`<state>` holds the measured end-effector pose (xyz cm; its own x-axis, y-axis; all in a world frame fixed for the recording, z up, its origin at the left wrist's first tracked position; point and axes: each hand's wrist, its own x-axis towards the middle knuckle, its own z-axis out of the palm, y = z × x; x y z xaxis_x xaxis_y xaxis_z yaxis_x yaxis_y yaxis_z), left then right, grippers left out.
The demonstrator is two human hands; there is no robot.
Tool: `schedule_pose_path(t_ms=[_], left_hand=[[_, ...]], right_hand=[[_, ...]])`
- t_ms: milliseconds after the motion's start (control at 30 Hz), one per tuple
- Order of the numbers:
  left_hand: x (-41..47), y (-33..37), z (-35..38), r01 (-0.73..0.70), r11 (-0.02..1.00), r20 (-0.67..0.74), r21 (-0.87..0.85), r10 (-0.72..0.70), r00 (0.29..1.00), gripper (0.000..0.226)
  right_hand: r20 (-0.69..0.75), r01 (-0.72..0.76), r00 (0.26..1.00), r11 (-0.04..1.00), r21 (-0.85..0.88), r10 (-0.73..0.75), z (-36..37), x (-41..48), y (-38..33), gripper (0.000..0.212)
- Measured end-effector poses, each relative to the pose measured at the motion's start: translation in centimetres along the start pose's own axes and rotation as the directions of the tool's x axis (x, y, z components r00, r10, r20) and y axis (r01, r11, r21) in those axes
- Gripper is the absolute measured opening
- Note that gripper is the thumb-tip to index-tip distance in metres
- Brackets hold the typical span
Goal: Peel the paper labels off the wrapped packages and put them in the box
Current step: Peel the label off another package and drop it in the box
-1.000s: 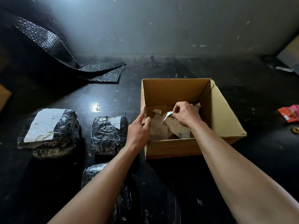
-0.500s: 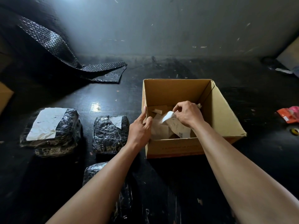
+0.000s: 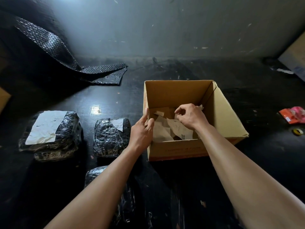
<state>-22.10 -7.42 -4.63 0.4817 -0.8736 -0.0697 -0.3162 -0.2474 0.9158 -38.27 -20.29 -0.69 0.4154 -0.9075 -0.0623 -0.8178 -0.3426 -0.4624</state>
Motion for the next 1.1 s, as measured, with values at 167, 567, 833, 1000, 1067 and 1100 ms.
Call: schedule_pose_path(t_ms=[167, 567, 833, 1000, 1067, 1100], left_hand=[[-0.2, 0.1, -0.6, -0.011, 0.999, 0.015, -0.036, 0.012, 1.000, 0.049], [0.1, -5.4, -10.0, 0.041, 0.965, -0.112, 0.259, -0.012, 0.994, 0.043], [3.2, -11.6, -13.7, 0.084, 0.871, -0.022, 0.484, -0.084, 0.996, 0.063], [4.5, -13.7, -13.8, 0.102, 0.811, 0.005, 0.576, -0.128, 0.992, 0.072], [4.9, -14.2, -13.9, 0.102, 0.801, 0.007, 0.590, -0.132, 0.991, 0.078], [5.1, -14.5, -13.9, 0.105, 0.800, 0.010, 0.591, -0.137, 0.991, 0.081]], right_hand=[[-0.013, 0.035, 0.999, 0.999, 0.015, -0.035, -0.7, -0.2, -1.5, 0.029], [-0.103, 0.250, 0.966, 0.956, 0.157, -0.236, 0.2, 0.8, -14.1, 0.025], [0.120, 0.150, 0.980, 0.985, 0.084, -0.160, 9.9, 2.6, -19.0, 0.030], [0.241, 0.101, 0.968, 0.991, -0.091, -0.076, 16.1, 4.0, -18.1, 0.039], [0.263, 0.118, 0.962, 0.982, -0.149, -0.075, 17.7, 4.5, -17.6, 0.038], [0.276, 0.125, 0.958, 0.979, -0.162, -0.076, 18.4, 4.7, -17.4, 0.037]])
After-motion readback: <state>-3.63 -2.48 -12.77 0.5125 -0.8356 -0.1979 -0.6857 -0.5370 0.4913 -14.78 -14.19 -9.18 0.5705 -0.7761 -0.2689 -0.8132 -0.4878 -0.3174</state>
